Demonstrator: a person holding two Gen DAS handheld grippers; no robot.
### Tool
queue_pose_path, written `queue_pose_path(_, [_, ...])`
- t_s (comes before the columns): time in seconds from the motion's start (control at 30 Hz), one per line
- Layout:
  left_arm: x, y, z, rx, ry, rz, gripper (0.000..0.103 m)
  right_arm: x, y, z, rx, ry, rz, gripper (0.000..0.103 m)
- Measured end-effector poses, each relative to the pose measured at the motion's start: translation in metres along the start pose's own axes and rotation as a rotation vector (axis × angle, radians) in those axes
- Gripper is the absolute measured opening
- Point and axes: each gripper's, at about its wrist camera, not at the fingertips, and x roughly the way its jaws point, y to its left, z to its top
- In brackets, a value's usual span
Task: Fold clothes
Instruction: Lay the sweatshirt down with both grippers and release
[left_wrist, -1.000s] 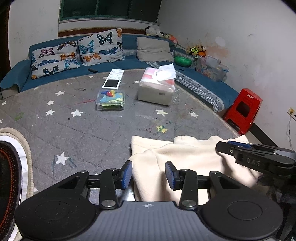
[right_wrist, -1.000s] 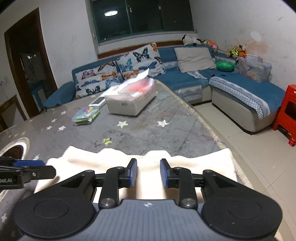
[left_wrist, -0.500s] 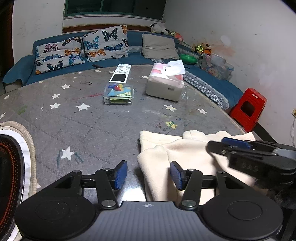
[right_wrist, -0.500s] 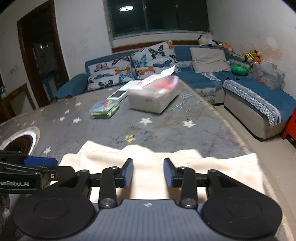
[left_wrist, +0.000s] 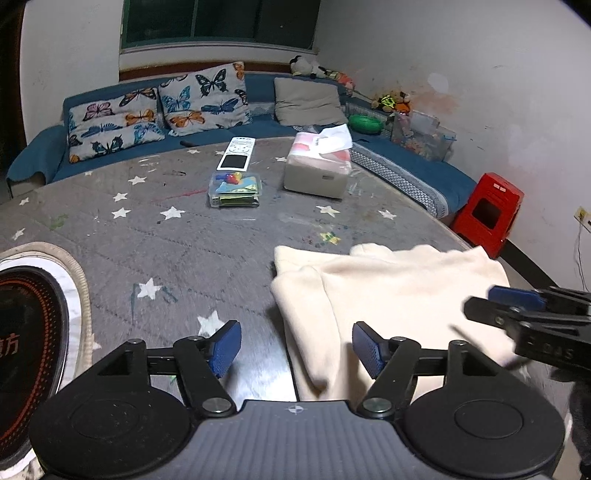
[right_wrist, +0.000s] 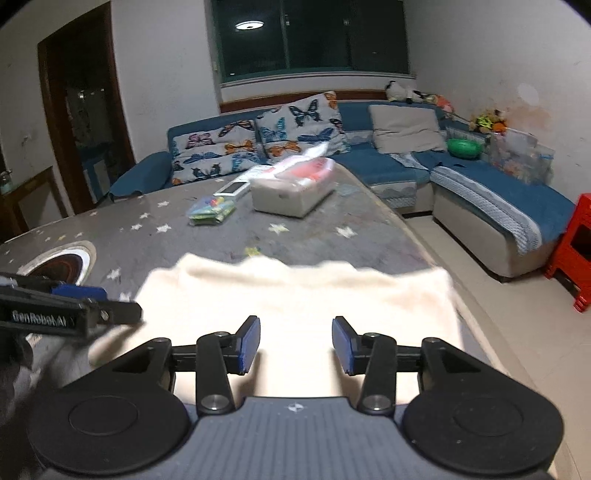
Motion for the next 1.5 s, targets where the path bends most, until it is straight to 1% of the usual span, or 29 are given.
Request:
queue_pose_path(0.1, [-0.004,-0.003,-0.007,0.010,-0.001,0.000,0.071,-0.016,-0.007,-0.014,0.014,-0.007,-0.033,0.044])
queue_pose_path(0.27, [0.002,-0.005,-0.018,0.020,0.028,0.015,0.072,-0.015,-0.020,-0.034,0.068,0.021,-0.062,0.044])
queue_pose_path(0.33, [0.005,-0.005,-0.022,0.021,0.040,0.027,0.073,-0.016,-0.020,-0.034,0.070,0.016,-0.063,0.044])
queue_pose_path(0.43, [0.002,-0.004,-0.023,0.009,0.036,0.027,0.074,-0.023,-0.014,-0.028,0.054,-0.003,-0.063,0.044])
queue_pose_path(0.5, [0.000,-0.003,-0.024,0.002,0.035,0.029,0.077,-0.027,-0.006,-0.025,0.045,-0.020,-0.039,0.044])
queue_pose_path(0.67, [-0.003,-0.001,-0.027,-0.016,0.039,0.036,0.082,-0.014,0.018,-0.028,0.008,-0.002,0.002,0.045])
queue_pose_path(0.73, [-0.003,-0.001,-0.028,-0.025,0.043,0.040,0.086,-0.010,0.028,-0.029,-0.007,0.005,0.019,0.049])
queue_pose_path(0.83, [-0.006,0.001,-0.029,-0.035,0.045,0.044,0.089,-0.010,0.036,-0.034,-0.036,-0.001,-0.006,0.049])
queue_pose_path(0.97, [-0.010,-0.001,-0.031,-0.029,0.044,0.058,0.095,-0.016,0.036,-0.032,-0.018,-0.012,-0.005,0.051])
queue_pose_path(1.03, [-0.012,-0.001,-0.033,-0.026,0.045,0.063,0.098,-0.017,0.036,-0.033,-0.011,-0.015,-0.007,0.060])
queue_pose_path(1.13, [-0.014,-0.001,-0.036,-0.025,0.052,0.065,0.099,-0.019,0.038,-0.035,-0.006,-0.020,-0.011,0.063])
queue_pose_path(1.27, [-0.020,-0.001,-0.039,-0.021,0.047,0.067,0.101,-0.024,0.039,-0.037,0.004,-0.024,-0.011,0.065])
queue_pose_path(1.33, [-0.023,-0.001,-0.040,-0.021,0.042,0.066,0.103,-0.026,0.039,-0.038,0.014,-0.026,-0.013,0.072])
queue_pose_path(1.47, [-0.029,-0.002,-0.043,-0.014,0.033,0.068,0.103,-0.030,0.040,-0.040,0.024,-0.030,-0.012,0.075])
queue_pose_path(1.5, [-0.030,-0.002,-0.043,-0.014,0.033,0.067,0.103,-0.031,0.041,-0.041,0.025,-0.031,-0.014,0.077])
